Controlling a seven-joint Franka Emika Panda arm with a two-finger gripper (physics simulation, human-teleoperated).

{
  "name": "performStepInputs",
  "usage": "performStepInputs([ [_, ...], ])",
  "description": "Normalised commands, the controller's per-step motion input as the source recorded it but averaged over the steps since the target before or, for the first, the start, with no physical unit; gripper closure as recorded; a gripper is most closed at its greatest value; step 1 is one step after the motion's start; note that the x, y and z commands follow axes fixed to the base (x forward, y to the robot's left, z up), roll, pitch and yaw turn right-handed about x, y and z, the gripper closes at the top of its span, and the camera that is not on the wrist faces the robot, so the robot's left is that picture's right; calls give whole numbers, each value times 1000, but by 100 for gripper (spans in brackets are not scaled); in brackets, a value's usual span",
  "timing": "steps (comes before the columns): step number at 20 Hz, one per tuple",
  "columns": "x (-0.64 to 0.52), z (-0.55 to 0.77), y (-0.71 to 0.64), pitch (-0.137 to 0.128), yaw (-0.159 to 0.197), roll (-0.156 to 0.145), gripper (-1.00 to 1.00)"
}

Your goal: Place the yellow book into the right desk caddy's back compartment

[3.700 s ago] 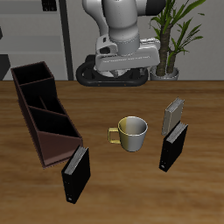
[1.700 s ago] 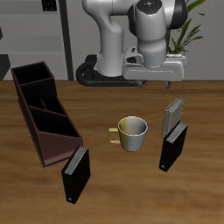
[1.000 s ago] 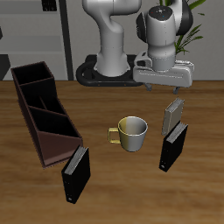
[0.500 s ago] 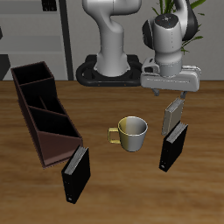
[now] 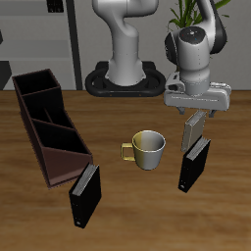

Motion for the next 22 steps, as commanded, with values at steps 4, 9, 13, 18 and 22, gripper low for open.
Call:
performStepInputs([
  [4,-62,-204,57,37,10,29,-100],
  [9,24,-345,15,42,28,18,-100],
  [13,100,-358,-154,67,7,21,100],
  [18,60,-78,-149,25,-19,-10,100],
  [22,34,36,-130,-9,-1,-14,100],
])
